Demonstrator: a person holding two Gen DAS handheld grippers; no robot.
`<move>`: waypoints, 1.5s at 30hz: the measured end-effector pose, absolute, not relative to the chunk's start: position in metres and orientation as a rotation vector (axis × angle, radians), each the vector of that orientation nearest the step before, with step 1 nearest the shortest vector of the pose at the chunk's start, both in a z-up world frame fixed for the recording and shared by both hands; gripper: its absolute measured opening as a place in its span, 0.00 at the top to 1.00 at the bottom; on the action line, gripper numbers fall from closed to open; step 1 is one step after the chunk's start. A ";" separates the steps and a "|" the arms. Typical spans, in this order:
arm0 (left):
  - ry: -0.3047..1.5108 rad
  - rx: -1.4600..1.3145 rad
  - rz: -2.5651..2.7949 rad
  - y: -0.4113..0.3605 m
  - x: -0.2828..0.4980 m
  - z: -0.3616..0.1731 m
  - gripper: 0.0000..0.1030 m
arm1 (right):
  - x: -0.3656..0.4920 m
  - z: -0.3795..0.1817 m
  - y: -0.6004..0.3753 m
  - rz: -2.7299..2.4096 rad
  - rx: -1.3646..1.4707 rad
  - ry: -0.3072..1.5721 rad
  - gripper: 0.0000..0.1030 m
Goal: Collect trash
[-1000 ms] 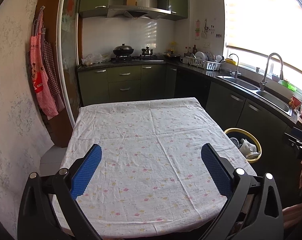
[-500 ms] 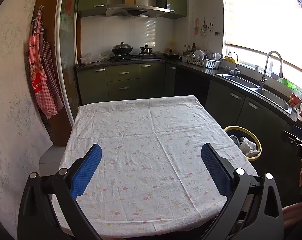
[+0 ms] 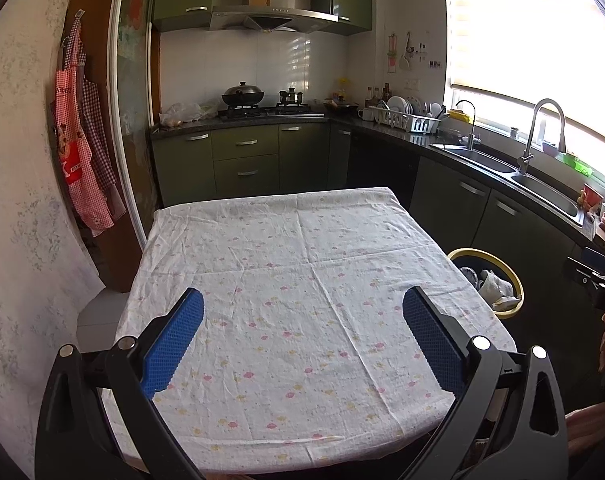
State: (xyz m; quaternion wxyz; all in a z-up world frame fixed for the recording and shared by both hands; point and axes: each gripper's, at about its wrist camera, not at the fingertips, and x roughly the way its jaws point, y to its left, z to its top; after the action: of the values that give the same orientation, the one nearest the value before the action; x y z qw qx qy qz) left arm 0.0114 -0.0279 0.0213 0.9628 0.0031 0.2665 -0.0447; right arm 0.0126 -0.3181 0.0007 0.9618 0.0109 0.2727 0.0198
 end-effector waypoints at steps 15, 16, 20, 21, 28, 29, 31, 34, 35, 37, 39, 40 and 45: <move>0.547 0.007 -0.095 -0.025 0.014 0.016 0.05 | 0.014 0.000 -0.318 0.039 0.024 0.552 0.07; 0.548 0.008 -0.095 -0.025 0.014 0.015 0.05 | 0.014 -0.001 -0.318 0.040 0.025 0.553 0.07; 0.549 0.010 -0.098 -0.026 0.013 0.014 0.05 | 0.015 -0.002 -0.318 0.042 0.027 0.554 0.07; 0.549 0.011 -0.098 -0.026 0.013 0.014 0.05 | 0.015 -0.002 -0.318 0.042 0.027 0.554 0.07; 0.552 0.012 -0.098 -0.026 0.014 0.014 0.05 | 0.015 -0.003 -0.318 0.041 0.026 0.557 0.07; 0.552 0.012 -0.098 -0.025 0.014 0.014 0.05 | 0.015 -0.003 -0.318 0.041 0.026 0.557 0.07; 0.552 0.011 -0.100 -0.025 0.014 0.014 0.05 | 0.015 -0.003 -0.318 0.041 0.026 0.557 0.07; 0.553 0.011 -0.098 -0.026 0.014 0.014 0.05 | 0.015 -0.003 -0.318 0.041 0.026 0.557 0.07; 0.554 0.011 -0.099 -0.025 0.014 0.014 0.05 | 0.015 -0.003 -0.318 0.041 0.026 0.558 0.07; 0.554 0.011 -0.098 -0.025 0.014 0.014 0.05 | 0.015 -0.003 -0.318 0.041 0.026 0.558 0.07; 0.553 0.011 -0.098 -0.025 0.014 0.013 0.05 | 0.015 -0.003 -0.317 0.042 0.025 0.559 0.07; 0.553 0.011 -0.098 -0.025 0.014 0.013 0.05 | 0.016 -0.004 -0.317 0.043 0.025 0.559 0.07; 0.557 -0.001 -0.115 -0.024 0.014 0.012 0.05 | 0.016 -0.005 -0.316 0.046 0.024 0.560 0.07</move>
State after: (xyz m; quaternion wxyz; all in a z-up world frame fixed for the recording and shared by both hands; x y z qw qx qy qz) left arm 0.0137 -0.0237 0.0117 0.9598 -0.0005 0.2749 -0.0566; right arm 0.0162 -0.3158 -0.0047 0.9607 0.0118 0.2764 0.0225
